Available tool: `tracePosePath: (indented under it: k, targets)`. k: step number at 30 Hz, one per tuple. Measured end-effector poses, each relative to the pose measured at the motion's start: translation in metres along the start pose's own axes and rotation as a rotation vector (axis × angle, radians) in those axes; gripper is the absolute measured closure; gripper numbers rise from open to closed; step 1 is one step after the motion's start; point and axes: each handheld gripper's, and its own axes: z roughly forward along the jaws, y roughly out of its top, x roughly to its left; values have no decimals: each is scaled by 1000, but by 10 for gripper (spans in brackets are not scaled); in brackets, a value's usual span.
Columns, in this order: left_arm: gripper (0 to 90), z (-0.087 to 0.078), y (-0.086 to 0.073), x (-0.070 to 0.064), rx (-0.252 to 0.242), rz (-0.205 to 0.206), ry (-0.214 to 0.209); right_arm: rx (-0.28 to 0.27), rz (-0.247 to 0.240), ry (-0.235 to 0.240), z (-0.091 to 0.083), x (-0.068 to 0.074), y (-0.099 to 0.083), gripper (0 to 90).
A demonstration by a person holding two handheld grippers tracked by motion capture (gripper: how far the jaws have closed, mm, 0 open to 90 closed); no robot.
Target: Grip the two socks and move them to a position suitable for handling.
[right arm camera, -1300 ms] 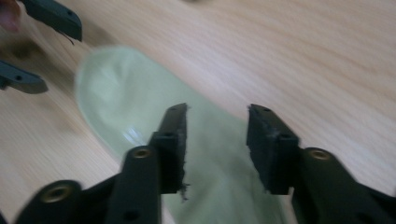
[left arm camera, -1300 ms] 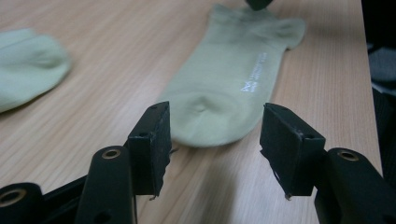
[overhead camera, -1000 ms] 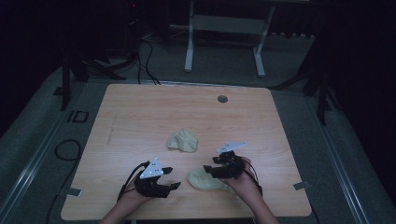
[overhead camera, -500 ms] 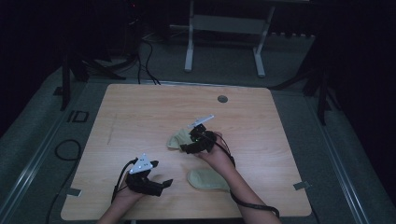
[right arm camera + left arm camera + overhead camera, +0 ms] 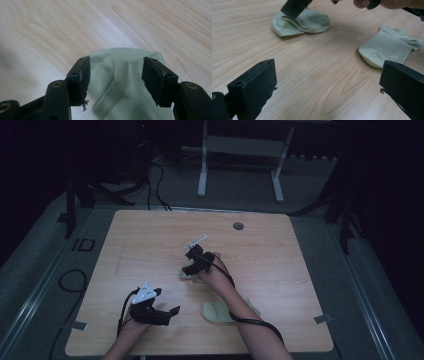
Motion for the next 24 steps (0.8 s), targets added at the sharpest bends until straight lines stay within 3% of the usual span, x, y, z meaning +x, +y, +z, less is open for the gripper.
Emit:
tracePosePath:
  k: [6,11,18,24]
  targets:
    - [10,0,-1,2,-9,-8,9,59,8,-45,22,3,-2,424]
    - [10,1,-3,2,-11,-14,10,48,-1,-67,23,5,-2,459]
    - [10,4,-4,0,4,-10,-4,63,-14,-84,21,9,-1,788]
    - [10,4,-5,2,6,-12,-4,68,10,-82,14,5,-4,815]
